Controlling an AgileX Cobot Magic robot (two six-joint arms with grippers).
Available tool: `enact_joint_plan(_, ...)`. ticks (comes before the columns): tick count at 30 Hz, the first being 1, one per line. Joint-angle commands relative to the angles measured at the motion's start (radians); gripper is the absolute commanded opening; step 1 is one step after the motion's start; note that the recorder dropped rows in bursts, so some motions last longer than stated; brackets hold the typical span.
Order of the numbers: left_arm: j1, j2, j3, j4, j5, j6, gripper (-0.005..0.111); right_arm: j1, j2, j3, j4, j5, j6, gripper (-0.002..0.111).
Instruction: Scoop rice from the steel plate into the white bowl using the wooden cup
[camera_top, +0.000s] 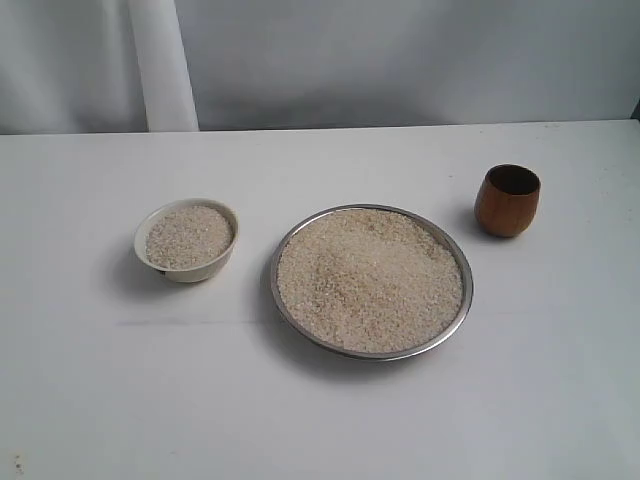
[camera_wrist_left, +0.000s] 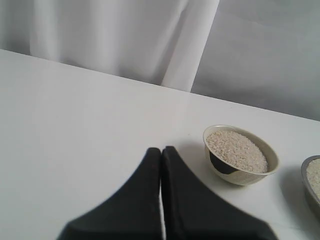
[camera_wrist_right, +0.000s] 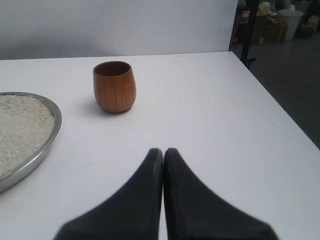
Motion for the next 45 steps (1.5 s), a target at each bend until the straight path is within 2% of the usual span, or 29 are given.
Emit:
enact_joint_plan(1, -0.005, 0.001, 0.002, -0.004, -0.007, -0.004, 0.000, 0.000, -0.005, 0.004, 0.005, -0.001, 0.001, 0.001)
enact_joint_plan(10, -0.005, 0.001, 0.002, -0.004, -0.007, -0.004, 0.000, 0.000, -0.005, 0.004, 0.005, -0.001, 0.001, 0.001)
enact_joint_plan(15, -0.005, 0.001, 0.002, -0.004, -0.007, -0.004, 0.000, 0.000, -0.005, 0.004, 0.005, -0.079, 0.001, 0.001)
enact_joint_plan(21, -0.005, 0.001, 0.002, -0.004, -0.007, -0.004, 0.000, 0.000, -0.005, 0.004, 0.005, -0.261, 0.001, 0.001)
enact_joint_plan(35, -0.005, 0.001, 0.002, -0.004, -0.007, -0.004, 0.000, 0.000, -0.005, 0.004, 0.005, -0.854, 0.005, 0.001)
enact_joint_plan(38, -0.005, 0.001, 0.002, -0.004, -0.007, -0.004, 0.000, 0.000, -0.005, 0.004, 0.005, -0.916, 0.005, 0.001)
enact_joint_plan(45, -0.005, 0.001, 0.002, -0.004, -0.007, -0.004, 0.000, 0.000, -0.005, 0.004, 0.005, -0.913, 0.003, 0.001)
